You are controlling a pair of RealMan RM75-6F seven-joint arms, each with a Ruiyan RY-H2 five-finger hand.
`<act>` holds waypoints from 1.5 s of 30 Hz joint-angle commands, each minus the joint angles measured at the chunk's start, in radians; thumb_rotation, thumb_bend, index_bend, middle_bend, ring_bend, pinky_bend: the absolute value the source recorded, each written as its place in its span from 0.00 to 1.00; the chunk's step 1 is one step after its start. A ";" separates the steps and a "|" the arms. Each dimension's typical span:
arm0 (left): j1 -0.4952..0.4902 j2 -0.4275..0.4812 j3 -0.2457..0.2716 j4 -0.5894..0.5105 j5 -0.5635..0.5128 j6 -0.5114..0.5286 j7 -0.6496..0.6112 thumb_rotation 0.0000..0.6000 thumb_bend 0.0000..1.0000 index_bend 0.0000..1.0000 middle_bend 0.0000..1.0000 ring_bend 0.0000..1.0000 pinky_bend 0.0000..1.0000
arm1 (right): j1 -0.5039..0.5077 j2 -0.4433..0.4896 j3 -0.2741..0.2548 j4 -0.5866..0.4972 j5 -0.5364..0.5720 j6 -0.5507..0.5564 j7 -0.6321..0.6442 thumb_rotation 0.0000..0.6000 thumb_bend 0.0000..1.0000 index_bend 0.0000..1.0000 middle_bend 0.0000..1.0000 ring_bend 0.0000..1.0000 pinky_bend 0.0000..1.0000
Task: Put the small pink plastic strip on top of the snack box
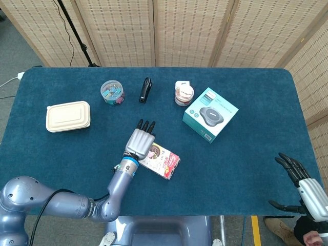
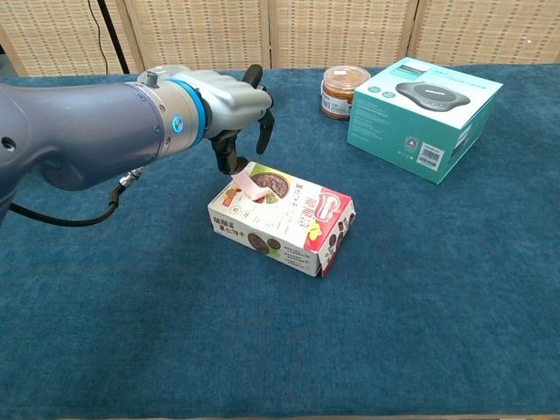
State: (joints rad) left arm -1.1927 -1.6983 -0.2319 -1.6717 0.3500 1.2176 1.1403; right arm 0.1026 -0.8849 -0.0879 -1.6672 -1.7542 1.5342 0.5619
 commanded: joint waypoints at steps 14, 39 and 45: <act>0.227 0.358 0.044 -0.243 0.316 0.031 -0.345 1.00 0.07 0.00 0.00 0.00 0.00 | 0.019 -0.026 0.006 -0.016 0.024 -0.061 -0.089 1.00 0.00 0.00 0.00 0.00 0.00; 0.835 0.791 0.283 -0.233 0.833 0.123 -1.189 1.00 0.07 0.00 0.00 0.00 0.00 | 0.197 -0.121 0.072 -0.197 0.024 -0.361 -0.785 1.00 0.99 0.04 0.00 0.00 0.00; 0.896 0.808 0.281 -0.224 0.888 0.154 -1.267 1.00 0.07 0.00 0.00 0.00 0.00 | 0.262 -0.162 0.112 -0.289 0.067 -0.449 -0.917 1.00 1.00 0.12 0.00 0.00 0.00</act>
State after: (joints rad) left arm -0.3055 -0.8976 0.0489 -1.8987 1.2277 1.3663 -0.1167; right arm 0.3335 -1.0290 0.0034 -1.9138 -1.7129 1.1268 -0.3094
